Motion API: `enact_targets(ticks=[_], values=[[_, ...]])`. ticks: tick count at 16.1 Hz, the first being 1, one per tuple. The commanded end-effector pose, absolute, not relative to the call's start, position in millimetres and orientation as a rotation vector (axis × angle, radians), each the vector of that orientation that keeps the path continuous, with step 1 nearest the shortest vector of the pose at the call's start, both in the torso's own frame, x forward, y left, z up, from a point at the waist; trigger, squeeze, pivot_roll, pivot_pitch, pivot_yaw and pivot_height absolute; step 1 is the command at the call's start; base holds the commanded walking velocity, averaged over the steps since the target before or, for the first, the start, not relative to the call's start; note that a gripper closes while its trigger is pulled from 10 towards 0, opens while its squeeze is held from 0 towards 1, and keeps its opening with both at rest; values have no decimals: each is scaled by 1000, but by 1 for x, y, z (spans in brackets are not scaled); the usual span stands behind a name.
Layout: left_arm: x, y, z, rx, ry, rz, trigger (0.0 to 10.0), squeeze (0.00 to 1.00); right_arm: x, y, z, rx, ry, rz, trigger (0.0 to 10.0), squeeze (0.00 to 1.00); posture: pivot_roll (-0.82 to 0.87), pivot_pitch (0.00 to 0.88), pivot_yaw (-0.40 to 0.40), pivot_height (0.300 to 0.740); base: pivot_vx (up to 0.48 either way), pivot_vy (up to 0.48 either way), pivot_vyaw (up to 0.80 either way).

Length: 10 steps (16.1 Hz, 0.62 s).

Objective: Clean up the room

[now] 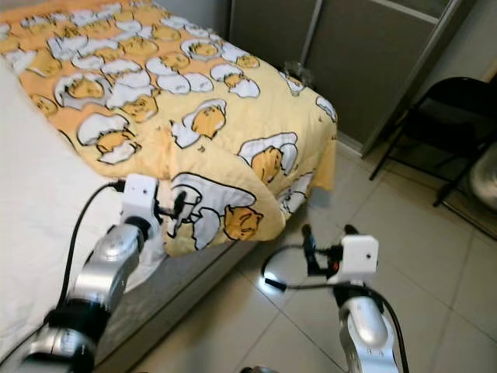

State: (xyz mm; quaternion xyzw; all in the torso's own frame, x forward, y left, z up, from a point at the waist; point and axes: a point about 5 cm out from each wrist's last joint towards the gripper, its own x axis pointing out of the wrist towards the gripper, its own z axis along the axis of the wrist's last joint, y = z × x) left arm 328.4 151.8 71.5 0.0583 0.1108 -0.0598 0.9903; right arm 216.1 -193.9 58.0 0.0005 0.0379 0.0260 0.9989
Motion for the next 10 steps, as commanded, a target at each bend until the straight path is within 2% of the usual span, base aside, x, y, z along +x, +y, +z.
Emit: enact_targets(ticks=[1,2,7,10], values=[[331,153,66,124,248,-90,10000,0,210,-200,60,-15,91,59,10000,0,-31,58,-134,740,0,0,0],[334,150,63,116,267,-83,10000,0,201,-202,62,-26,107,76,10000,0,-63,98,-146,740,0,0,0],[340,134,50,98,339,-104,10000,0,176,-211,75,-68,155,120,10000,0,-130,182,-180,740,0,0,0],[337,130,42,89,385,-80,10000,0,167,-210,81,-84,171,154,10000,0,-162,206,-192,740,0,0,0]])
